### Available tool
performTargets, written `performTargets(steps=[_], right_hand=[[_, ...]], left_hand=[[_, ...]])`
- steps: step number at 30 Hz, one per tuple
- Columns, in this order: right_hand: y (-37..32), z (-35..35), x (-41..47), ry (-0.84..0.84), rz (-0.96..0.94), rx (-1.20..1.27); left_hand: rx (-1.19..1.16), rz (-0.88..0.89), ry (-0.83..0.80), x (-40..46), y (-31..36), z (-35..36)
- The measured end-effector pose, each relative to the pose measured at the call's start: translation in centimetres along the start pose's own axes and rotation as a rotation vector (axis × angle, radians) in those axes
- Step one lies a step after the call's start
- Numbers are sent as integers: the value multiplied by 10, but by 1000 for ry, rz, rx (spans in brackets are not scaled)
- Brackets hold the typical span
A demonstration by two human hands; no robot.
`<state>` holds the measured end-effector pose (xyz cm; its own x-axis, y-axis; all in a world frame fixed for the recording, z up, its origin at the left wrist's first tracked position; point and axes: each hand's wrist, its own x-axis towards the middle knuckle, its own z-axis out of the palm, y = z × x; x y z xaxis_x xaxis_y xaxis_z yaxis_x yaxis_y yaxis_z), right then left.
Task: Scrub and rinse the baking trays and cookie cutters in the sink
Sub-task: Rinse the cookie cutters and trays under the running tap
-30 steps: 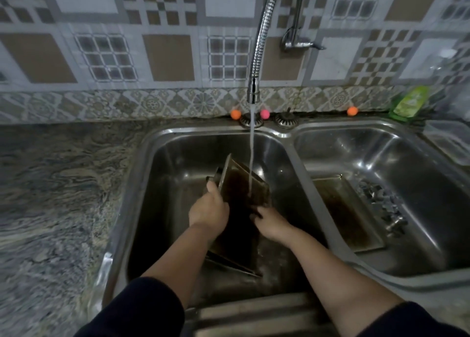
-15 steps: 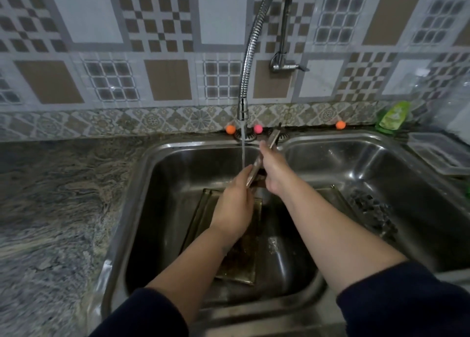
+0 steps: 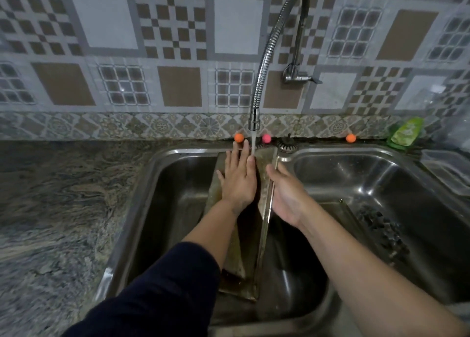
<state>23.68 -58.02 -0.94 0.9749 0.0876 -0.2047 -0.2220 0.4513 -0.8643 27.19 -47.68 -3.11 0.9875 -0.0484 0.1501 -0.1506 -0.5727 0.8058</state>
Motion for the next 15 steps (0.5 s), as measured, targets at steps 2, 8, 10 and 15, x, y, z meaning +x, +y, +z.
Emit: performTargets(steps=[2,8,10,15], right_hand=[[-6,-5,-2,2,-61,35],[-22,-4,17,118,-193,81],[-21,1,25,121,-201,76],[-13,25,37,81,-130,128]], left_hand=[[27,-21,24,4,-10,2],[-131,-219,-141,-29,-49,30],[-152,-207,-206,-43,-48,30],[-111,-17,-200,-58,-39,-4]])
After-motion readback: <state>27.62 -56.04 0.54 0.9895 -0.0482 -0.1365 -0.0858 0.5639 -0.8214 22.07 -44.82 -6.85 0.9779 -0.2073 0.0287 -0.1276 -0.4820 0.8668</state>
